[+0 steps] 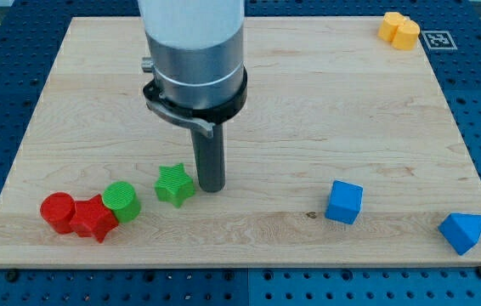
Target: Slide the blue cube to red circle
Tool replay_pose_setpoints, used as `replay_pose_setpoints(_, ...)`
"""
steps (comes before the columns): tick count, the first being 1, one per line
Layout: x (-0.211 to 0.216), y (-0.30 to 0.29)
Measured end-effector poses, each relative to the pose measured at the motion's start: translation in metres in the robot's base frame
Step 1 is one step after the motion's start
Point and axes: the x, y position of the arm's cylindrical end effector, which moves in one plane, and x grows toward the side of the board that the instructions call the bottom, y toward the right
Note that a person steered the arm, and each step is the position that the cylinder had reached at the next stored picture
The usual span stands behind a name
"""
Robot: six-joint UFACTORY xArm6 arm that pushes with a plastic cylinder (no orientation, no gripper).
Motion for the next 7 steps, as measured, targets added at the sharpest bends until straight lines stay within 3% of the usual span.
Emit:
replay_pose_setpoints(3,0.008,-0.061)
replay_pose_setpoints(4,0.008,-0.044)
replay_pose_setpoints(7,-0.042,0.127)
